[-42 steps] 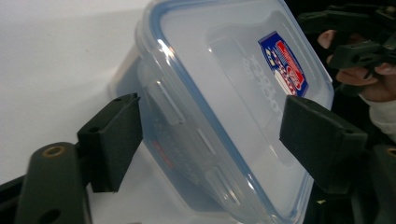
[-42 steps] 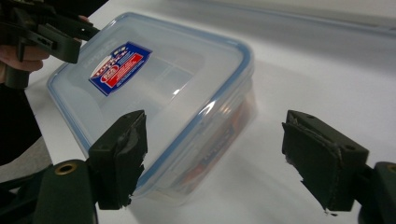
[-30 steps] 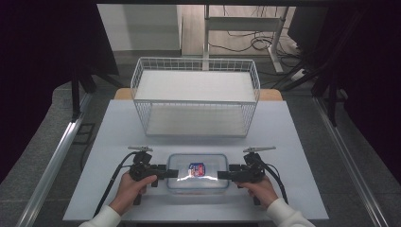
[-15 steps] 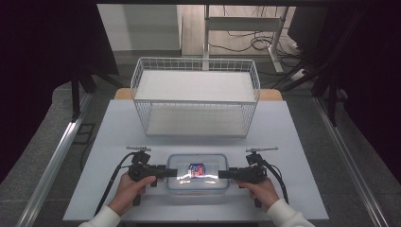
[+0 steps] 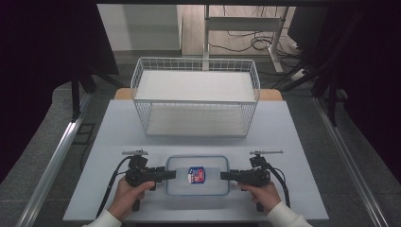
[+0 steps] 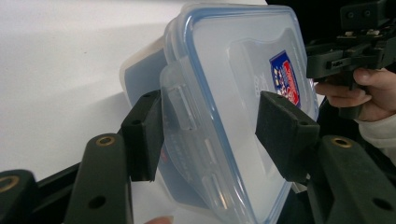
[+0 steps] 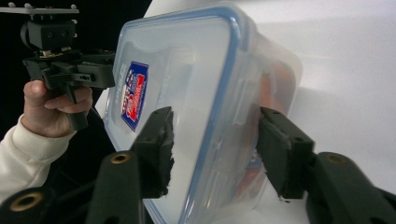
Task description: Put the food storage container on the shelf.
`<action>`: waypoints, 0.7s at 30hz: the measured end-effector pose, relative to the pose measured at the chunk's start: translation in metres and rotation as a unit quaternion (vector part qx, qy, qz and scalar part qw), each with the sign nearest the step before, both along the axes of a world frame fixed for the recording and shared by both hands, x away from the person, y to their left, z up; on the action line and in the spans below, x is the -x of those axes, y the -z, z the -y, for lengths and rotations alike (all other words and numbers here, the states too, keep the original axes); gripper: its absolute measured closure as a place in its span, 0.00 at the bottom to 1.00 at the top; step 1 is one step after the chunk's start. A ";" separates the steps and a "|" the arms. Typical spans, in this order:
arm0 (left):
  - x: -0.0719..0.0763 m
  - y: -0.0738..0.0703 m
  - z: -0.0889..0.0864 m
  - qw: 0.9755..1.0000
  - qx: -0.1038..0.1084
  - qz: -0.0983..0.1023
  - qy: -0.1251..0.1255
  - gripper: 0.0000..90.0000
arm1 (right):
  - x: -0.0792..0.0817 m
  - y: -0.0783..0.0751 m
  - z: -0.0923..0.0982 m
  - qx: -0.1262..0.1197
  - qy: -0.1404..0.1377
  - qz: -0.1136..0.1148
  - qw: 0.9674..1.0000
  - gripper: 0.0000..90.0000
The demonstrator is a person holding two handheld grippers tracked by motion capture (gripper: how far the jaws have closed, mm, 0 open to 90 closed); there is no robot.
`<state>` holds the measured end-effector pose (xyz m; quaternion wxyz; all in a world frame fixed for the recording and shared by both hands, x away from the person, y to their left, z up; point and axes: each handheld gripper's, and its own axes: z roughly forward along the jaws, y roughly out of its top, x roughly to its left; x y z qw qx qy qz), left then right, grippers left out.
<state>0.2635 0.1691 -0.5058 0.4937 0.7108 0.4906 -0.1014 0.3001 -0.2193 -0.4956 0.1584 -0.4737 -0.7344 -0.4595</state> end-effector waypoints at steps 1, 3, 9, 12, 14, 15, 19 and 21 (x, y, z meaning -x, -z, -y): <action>0.001 -0.001 0.000 1.000 -0.002 0.002 -0.001 0.49 | 0.002 -0.001 0.000 0.001 0.001 0.001 1.000 0.54; 0.004 -0.002 0.001 1.000 -0.003 0.005 -0.003 0.50 | 0.007 -0.004 0.000 0.008 0.001 0.010 1.000 0.55; 0.008 -0.006 0.001 1.000 -0.006 0.006 -0.004 0.51 | 0.011 -0.007 -0.001 0.014 0.004 0.016 1.000 0.55; 0.009 -0.008 0.002 1.000 -0.012 0.009 -0.002 0.51 | 0.013 -0.008 -0.002 0.018 0.004 0.020 1.000 0.56; 0.010 -0.008 0.002 1.000 -0.013 0.010 -0.003 0.51 | 0.013 -0.009 -0.002 0.018 0.005 0.019 1.000 0.56; 0.010 -0.009 0.002 1.000 -0.014 0.012 -0.002 0.51 | 0.014 -0.009 -0.002 0.018 0.005 0.018 1.000 0.56; 0.013 -0.015 0.003 1.000 -0.018 0.023 -0.005 0.53 | 0.015 -0.010 -0.001 0.015 0.008 0.023 1.000 0.57; 0.013 -0.016 0.003 1.000 -0.019 0.024 -0.005 0.53 | 0.015 -0.011 -0.001 0.013 0.007 0.024 1.000 0.57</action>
